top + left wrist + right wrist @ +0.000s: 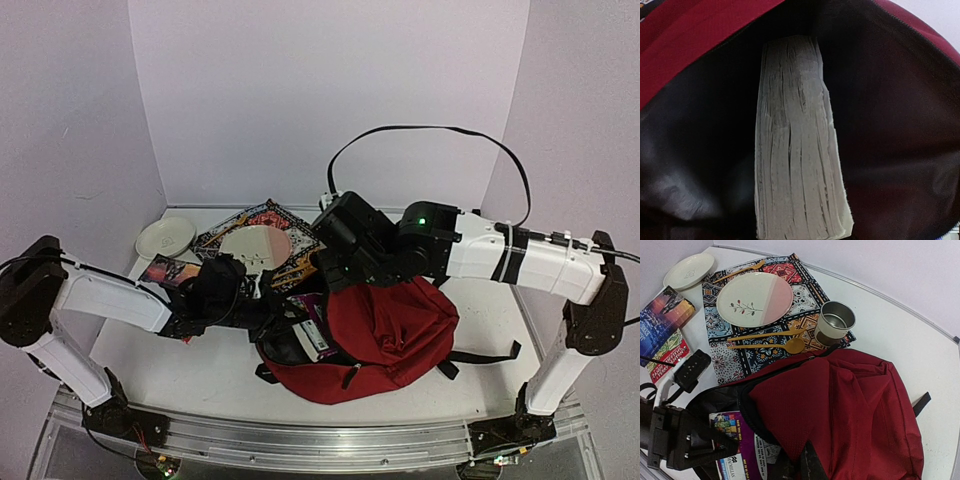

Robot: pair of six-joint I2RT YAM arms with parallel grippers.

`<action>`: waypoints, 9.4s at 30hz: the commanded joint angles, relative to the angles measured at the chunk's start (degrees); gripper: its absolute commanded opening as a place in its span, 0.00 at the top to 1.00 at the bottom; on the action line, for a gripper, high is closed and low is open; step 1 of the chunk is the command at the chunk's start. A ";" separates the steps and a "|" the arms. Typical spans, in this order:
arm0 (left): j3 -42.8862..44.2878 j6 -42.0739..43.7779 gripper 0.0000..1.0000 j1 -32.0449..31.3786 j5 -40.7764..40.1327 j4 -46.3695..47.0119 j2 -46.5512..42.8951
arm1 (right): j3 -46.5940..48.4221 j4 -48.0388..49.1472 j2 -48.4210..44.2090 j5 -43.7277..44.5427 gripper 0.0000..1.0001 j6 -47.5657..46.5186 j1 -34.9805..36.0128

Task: Pack the student bag
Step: Place the book in the largest pocket of the bag, then pick up the book from the book, then place the book in the largest pocket of the bag.

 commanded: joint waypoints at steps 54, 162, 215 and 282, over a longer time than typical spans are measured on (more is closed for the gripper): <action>16.69 14.94 0.06 -7.34 -25.17 -15.61 8.80 | -11.41 0.43 -8.33 8.92 1.00 2.38 -0.98; -37.16 0.18 0.72 71.15 -1.76 10.88 -26.26 | -21.84 17.87 -9.87 -16.35 0.94 -8.43 -4.34; -13.79 -9.32 1.00 70.73 40.62 2.95 -45.31 | -16.22 14.84 -12.51 -12.10 0.95 -10.31 -4.33; -5.27 -3.74 1.00 16.15 12.24 7.37 -28.63 | -8.71 13.39 -10.33 -12.15 0.99 -6.59 -4.27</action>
